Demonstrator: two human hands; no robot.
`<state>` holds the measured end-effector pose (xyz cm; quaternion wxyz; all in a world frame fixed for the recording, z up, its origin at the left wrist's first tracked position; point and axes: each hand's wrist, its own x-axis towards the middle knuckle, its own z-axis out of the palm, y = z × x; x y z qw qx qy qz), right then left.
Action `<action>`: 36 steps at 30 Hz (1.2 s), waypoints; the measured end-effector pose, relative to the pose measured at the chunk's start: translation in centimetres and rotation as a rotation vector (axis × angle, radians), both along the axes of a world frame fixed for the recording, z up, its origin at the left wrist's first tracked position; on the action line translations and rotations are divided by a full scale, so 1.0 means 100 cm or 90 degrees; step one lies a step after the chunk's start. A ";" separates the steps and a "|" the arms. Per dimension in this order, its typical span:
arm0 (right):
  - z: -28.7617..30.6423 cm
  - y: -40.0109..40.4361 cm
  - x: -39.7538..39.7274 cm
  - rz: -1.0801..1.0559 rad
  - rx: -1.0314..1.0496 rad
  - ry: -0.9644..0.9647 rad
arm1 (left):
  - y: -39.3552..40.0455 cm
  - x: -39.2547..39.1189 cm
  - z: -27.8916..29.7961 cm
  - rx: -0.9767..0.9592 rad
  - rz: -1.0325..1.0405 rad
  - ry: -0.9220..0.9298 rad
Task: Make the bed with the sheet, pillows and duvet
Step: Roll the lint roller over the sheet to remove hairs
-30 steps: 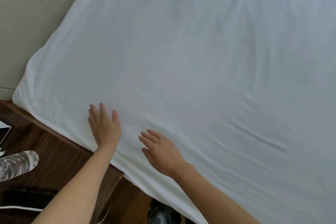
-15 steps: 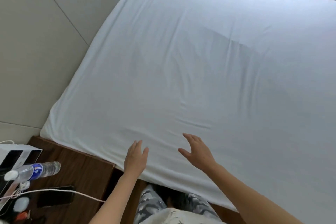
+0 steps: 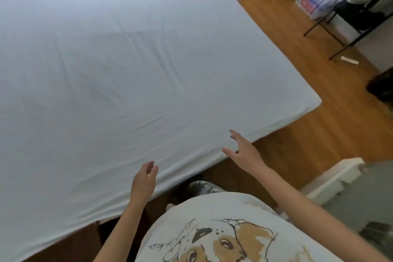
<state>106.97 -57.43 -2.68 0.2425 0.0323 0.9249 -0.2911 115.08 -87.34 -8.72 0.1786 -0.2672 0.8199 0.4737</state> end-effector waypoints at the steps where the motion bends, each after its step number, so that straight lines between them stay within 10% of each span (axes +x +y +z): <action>1: 0.000 0.011 0.018 -0.041 -0.005 -0.005 | 0.009 0.000 0.001 0.000 -0.027 0.001; 15: -0.025 0.175 0.105 -0.385 -0.109 -0.001 | 0.228 -0.063 0.032 -0.108 -0.536 0.014; 36: -0.036 0.618 0.005 -0.642 -0.132 -0.055 | 0.732 -0.258 0.038 0.025 -0.595 -0.002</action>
